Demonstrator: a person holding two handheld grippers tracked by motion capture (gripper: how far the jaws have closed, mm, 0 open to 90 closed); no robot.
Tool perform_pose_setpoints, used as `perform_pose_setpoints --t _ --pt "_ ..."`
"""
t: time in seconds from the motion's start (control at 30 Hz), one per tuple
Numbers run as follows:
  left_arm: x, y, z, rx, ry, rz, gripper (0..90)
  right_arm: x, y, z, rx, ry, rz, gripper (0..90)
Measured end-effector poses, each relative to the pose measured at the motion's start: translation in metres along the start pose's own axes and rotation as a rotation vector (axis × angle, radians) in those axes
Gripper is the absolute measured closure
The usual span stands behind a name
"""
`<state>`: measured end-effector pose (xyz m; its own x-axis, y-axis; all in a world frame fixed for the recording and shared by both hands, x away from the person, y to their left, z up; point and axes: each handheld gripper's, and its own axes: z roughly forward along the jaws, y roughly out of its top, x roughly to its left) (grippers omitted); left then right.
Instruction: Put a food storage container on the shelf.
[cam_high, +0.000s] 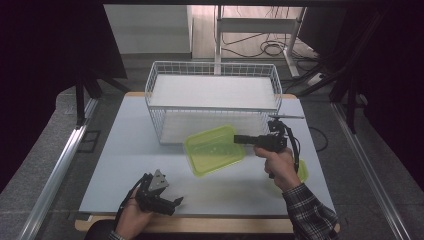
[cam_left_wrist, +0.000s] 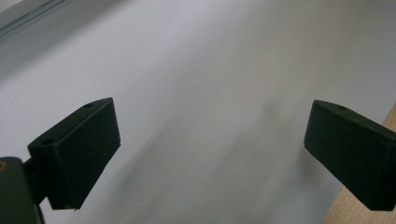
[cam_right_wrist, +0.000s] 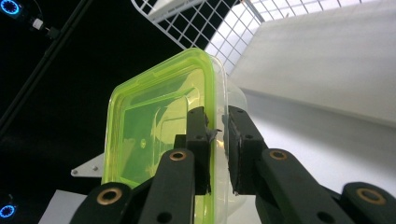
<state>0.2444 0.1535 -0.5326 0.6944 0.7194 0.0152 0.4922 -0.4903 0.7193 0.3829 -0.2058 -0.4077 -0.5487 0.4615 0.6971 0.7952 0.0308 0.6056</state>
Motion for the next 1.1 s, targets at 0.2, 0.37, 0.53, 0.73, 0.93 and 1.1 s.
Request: perform_pose_setpoints --t 0.2,0.37,0.53,0.73,0.93,1.1 --pt "0.002 0.0 -0.002 -0.015 -0.006 -0.012 3.2 0.004 0.011 -0.003 -0.012 0.002 0.001 80.0" --pt "0.002 0.0 -0.003 -0.028 -0.012 -0.021 2.9 0.006 0.019 -0.006 -0.027 0.006 -0.003 79.9" --pt "0.003 0.0 -0.004 -0.04 -0.017 -0.031 2.6 0.011 0.027 -0.009 -0.036 0.001 -0.007 79.9" --pt "0.004 -0.001 -0.003 -0.037 -0.02 -0.035 2.4 0.015 0.035 -0.009 -0.045 0.006 -0.011 80.0" --pt "0.005 -0.001 -0.004 -0.046 -0.028 -0.042 2.0 0.018 0.044 -0.01 -0.056 0.006 -0.013 79.9" --pt "0.006 -0.001 -0.005 -0.067 -0.049 -0.068 1.7 0.02 0.049 -0.011 -0.064 -0.001 -0.014 79.9"
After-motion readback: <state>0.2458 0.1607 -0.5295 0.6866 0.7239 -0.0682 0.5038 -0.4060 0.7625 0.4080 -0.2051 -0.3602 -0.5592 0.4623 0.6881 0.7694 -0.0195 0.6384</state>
